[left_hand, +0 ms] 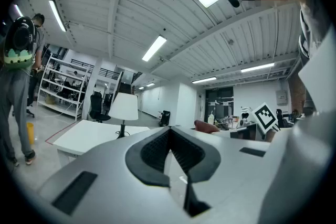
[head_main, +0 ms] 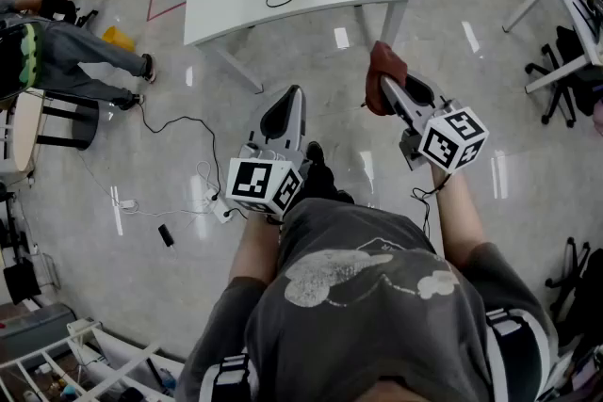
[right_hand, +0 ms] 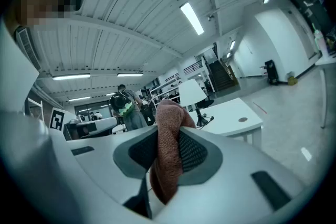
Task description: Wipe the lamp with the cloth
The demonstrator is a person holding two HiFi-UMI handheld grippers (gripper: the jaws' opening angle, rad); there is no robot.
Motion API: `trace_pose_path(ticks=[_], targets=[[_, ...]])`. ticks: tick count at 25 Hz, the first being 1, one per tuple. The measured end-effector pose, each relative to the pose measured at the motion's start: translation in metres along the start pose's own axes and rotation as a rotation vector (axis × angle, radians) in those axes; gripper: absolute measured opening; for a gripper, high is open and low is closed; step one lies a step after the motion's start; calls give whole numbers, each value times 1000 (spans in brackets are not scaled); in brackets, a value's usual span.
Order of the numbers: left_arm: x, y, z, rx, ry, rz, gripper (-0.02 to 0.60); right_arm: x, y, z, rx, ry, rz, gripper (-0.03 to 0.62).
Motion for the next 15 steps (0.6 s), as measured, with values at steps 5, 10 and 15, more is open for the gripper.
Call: trace_pose_path(ticks=[5,10,15], targets=[[-35,1,21,-9,-2,-12,8,9,-2,31,2,20,21,91],[-77,-12,56,12,6,-19,8,24,-15,71,7,39,23,91],[-114,-22,98,19,35,-12,8,39,-38,117,12,66,25,91]])
Point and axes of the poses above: the fingertips, and each gripper's own axes: z forward along the fingers, x to its right, y out of its underside, the point moved 10 cm from there along -z, backward along the fingers, and after that the axes turned 1 degree about -x, right-handed, at the moved point
